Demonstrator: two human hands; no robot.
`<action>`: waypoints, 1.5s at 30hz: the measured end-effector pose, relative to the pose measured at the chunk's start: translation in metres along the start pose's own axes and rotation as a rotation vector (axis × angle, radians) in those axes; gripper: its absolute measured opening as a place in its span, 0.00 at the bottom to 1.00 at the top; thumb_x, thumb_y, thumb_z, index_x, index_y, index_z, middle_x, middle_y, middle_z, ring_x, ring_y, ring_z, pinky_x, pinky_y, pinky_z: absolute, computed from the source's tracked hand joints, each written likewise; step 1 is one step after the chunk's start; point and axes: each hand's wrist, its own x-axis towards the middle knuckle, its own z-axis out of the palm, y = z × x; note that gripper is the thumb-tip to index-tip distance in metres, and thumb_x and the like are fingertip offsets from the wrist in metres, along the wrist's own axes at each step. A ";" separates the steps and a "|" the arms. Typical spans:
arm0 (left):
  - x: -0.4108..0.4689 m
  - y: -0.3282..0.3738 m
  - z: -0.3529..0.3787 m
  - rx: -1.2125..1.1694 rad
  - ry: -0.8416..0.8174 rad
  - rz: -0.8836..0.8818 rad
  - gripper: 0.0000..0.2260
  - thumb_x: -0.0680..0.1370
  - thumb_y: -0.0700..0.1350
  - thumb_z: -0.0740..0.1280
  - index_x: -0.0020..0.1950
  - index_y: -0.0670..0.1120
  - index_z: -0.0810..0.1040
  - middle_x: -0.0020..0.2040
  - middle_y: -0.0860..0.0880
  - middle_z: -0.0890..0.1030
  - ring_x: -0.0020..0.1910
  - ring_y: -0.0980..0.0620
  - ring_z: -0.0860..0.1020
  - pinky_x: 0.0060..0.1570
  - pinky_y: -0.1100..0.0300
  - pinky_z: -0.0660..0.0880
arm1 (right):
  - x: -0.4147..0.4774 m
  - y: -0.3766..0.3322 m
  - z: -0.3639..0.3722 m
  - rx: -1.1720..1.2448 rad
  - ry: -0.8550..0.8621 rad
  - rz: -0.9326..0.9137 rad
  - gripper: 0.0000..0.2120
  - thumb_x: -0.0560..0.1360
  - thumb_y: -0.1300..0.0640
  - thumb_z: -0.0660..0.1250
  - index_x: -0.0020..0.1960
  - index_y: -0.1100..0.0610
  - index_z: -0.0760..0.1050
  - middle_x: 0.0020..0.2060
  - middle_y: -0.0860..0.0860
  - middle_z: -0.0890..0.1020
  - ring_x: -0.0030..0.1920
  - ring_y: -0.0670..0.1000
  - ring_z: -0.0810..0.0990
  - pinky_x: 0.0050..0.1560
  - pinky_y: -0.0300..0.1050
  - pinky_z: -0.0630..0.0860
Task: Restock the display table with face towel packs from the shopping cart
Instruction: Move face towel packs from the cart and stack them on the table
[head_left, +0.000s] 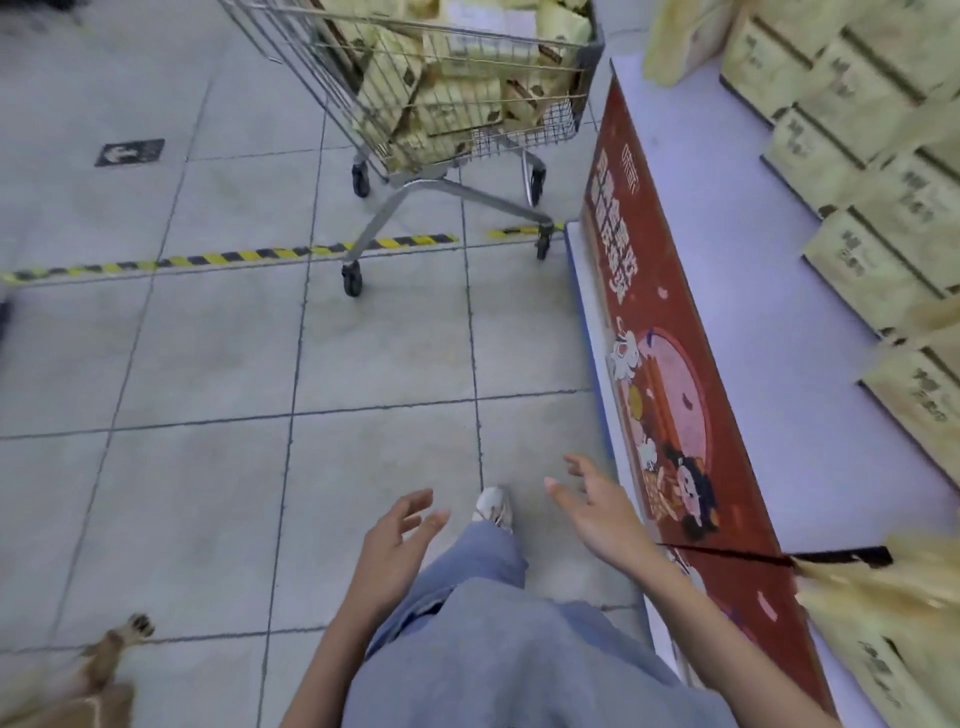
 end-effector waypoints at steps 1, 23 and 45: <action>0.013 0.008 -0.004 -0.005 -0.005 0.008 0.13 0.78 0.46 0.66 0.63 0.49 0.74 0.61 0.51 0.77 0.59 0.53 0.75 0.53 0.65 0.67 | 0.012 -0.008 -0.002 0.007 0.002 -0.002 0.23 0.78 0.52 0.62 0.71 0.56 0.63 0.68 0.55 0.70 0.67 0.54 0.70 0.65 0.45 0.64; 0.296 0.205 -0.068 -0.054 -0.022 0.085 0.17 0.78 0.51 0.64 0.66 0.50 0.73 0.63 0.55 0.75 0.62 0.54 0.74 0.58 0.62 0.68 | 0.269 -0.169 -0.082 0.023 -0.030 0.056 0.22 0.79 0.53 0.62 0.70 0.56 0.64 0.64 0.55 0.73 0.60 0.53 0.73 0.59 0.43 0.67; 0.565 0.347 -0.243 -0.213 0.190 0.043 0.12 0.79 0.44 0.65 0.62 0.47 0.76 0.60 0.51 0.79 0.52 0.61 0.77 0.43 0.80 0.68 | 0.551 -0.436 -0.087 0.048 -0.102 -0.056 0.21 0.79 0.52 0.61 0.70 0.54 0.64 0.64 0.55 0.72 0.60 0.52 0.72 0.53 0.40 0.67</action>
